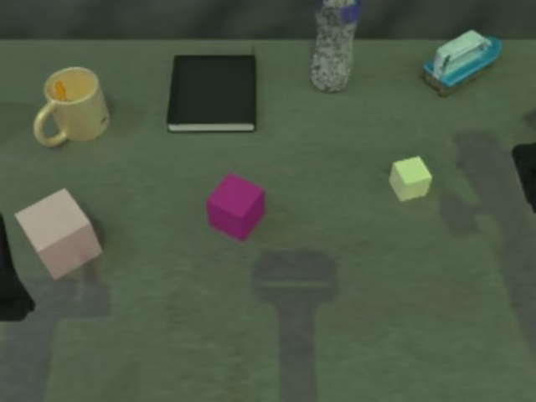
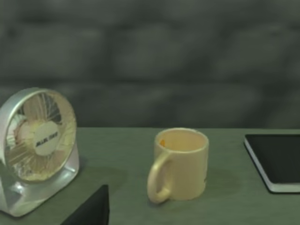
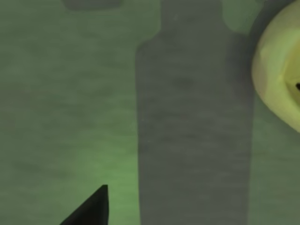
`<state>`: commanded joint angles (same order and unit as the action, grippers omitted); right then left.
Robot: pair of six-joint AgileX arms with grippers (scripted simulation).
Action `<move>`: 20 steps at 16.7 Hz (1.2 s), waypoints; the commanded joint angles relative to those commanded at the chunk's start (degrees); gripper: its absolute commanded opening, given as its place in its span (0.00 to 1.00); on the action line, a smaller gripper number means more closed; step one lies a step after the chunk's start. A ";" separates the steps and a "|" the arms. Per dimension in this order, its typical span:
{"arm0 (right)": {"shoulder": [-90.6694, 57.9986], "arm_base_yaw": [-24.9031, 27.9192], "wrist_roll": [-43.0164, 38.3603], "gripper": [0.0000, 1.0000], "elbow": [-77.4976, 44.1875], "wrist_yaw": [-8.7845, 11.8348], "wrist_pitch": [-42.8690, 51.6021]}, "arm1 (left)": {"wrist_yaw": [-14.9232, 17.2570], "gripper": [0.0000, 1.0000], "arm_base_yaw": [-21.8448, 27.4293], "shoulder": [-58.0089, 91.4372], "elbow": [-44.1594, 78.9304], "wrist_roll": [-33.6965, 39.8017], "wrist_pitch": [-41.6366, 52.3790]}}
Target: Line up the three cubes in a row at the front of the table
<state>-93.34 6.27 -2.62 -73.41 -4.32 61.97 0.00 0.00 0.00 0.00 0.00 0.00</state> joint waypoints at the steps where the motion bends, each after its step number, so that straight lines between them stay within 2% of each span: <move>1: -6.24 0.85 0.17 1.00 -5.19 0.00 3.27 | 0.00 1.00 0.00 0.00 0.00 0.00 0.00; 6: -31.59 5.40 1.09 1.00 -31.30 0.99 14.06 | 0.00 1.00 0.00 0.00 0.00 0.00 0.00; 11: -45.31 9.80 1.76 1.00 -50.76 3.06 16.17 | 0.00 1.00 0.00 0.00 0.00 0.00 0.00; 14: -48.21 11.23 1.91 1.00 -55.53 3.89 15.68 | 0.00 1.00 0.00 0.00 0.00 0.00 0.00; 20: -48.25 11.08 1.90 1.00 -55.83 3.91 15.62 | 0.00 1.00 0.00 0.00 0.00 0.00 0.00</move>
<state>-141.59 17.35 -0.72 -129.24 -0.41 77.59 0.00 0.00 0.00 0.00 0.00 0.00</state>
